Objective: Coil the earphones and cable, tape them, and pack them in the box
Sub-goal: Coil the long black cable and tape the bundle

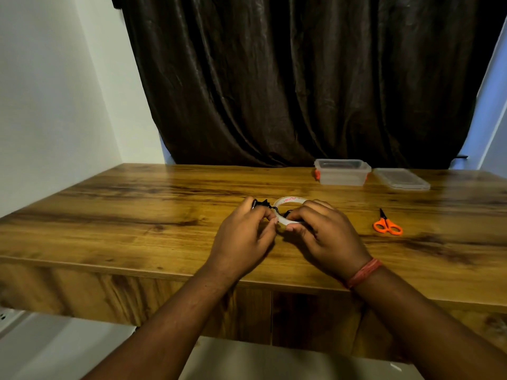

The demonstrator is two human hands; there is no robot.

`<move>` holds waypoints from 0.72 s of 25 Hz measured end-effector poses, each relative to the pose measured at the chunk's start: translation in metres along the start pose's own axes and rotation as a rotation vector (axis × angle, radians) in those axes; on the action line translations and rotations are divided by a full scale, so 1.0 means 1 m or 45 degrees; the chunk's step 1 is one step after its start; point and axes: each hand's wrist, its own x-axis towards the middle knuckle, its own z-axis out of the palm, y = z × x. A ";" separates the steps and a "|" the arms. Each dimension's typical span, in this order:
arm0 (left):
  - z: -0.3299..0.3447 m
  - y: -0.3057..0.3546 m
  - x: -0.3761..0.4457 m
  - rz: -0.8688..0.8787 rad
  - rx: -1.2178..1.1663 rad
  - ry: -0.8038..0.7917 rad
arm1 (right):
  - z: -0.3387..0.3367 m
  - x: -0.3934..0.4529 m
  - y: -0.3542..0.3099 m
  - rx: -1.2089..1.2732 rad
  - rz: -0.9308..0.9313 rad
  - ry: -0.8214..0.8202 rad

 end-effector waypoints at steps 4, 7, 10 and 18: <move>0.000 0.000 0.000 0.005 -0.007 -0.018 | 0.001 0.001 0.000 0.053 -0.003 -0.029; 0.001 -0.006 0.003 -0.138 -0.214 0.029 | 0.000 0.001 0.001 0.222 0.102 -0.002; 0.003 -0.017 0.007 -0.402 -0.510 0.063 | -0.004 -0.001 0.006 0.522 0.255 0.066; -0.007 -0.014 0.016 -0.941 -1.528 -0.042 | 0.002 0.000 0.014 1.144 0.496 -0.061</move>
